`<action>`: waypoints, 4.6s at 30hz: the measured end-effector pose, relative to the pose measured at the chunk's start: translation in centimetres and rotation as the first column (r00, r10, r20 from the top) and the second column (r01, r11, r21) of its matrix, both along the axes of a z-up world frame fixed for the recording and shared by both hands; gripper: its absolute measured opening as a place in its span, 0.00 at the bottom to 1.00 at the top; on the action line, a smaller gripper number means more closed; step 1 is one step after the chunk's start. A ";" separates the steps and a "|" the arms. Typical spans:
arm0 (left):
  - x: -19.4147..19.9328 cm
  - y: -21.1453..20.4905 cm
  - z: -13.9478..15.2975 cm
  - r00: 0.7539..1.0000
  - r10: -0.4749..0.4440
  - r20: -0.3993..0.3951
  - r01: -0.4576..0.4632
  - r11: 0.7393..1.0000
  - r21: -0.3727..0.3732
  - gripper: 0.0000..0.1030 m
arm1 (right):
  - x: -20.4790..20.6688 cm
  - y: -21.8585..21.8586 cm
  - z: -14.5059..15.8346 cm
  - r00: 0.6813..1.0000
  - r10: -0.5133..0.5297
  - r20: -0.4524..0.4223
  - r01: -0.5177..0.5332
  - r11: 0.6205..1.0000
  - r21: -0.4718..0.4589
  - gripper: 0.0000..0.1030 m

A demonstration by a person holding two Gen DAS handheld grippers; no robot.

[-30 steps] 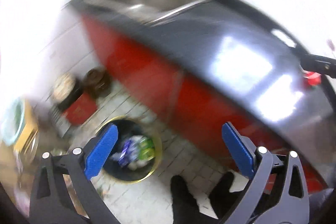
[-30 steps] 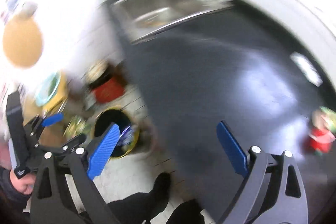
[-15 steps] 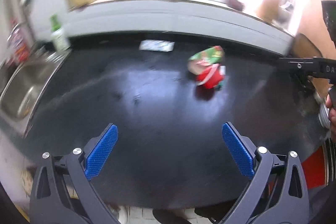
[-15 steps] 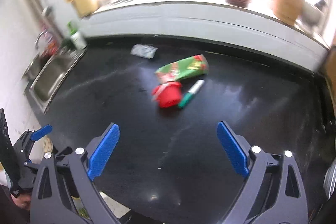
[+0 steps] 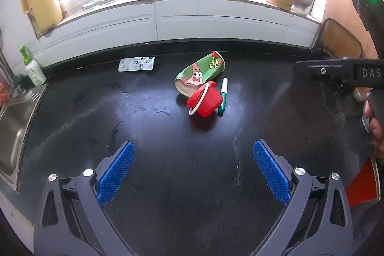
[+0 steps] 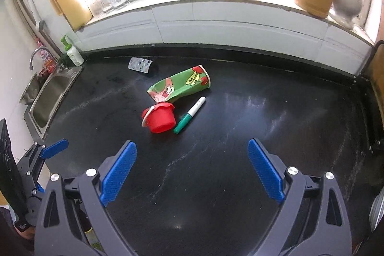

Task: Collect trash
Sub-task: 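Grasp the red cup by its rim with left tool while right tool grasps green marker, then carry red cup and green marker to the black bin and release both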

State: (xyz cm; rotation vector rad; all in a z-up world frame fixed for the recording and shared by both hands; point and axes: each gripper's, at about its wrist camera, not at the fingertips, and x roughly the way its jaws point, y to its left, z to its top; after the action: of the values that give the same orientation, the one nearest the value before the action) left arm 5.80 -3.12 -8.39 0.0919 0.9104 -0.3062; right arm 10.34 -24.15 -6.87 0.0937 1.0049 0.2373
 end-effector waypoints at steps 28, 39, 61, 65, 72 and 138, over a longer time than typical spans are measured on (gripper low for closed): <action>12.8 -5.0 -9.4 0.939 -0.343 -0.029 0.341 0.939 -0.043 0.93 | 15.0 3.2 -13.9 0.965 0.054 -0.257 -0.081 0.992 -0.094 0.72; 11.6 -5.9 -10.9 0.910 -0.398 -0.117 0.393 0.917 -0.062 0.24 | 15.0 3.1 -13.5 0.963 0.088 -0.253 -0.116 0.988 -0.099 0.13; 5.1 -4.2 -5.6 0.966 -0.244 -0.089 0.241 0.969 -0.047 0.21 | 9.3 3.8 -8.0 0.974 0.179 -0.140 -0.189 0.980 -0.060 0.13; 3.0 -4.0 -4.9 0.975 -0.204 -0.086 0.202 0.979 -0.032 0.21 | 6.9 4.0 -6.7 0.970 0.216 -0.114 -0.224 0.973 -0.064 0.13; -1.1 -2.3 -4.2 0.988 -0.127 -0.087 0.125 0.992 -0.023 0.21 | 1.5 4.8 -5.2 0.957 0.272 -0.096 -0.279 0.958 -0.066 0.13; -35.1 40.0 -15.7 0.510 0.829 -0.230 -0.855 0.519 -0.025 0.78 | -24.5 62.3 -17.1 0.286 0.911 -0.298 -0.938 0.330 0.110 0.69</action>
State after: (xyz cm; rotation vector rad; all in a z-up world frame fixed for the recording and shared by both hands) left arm -29.32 36.92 -24.05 -0.5321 1.0181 0.5773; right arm -14.20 38.17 -23.96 -0.6162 1.2975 1.3320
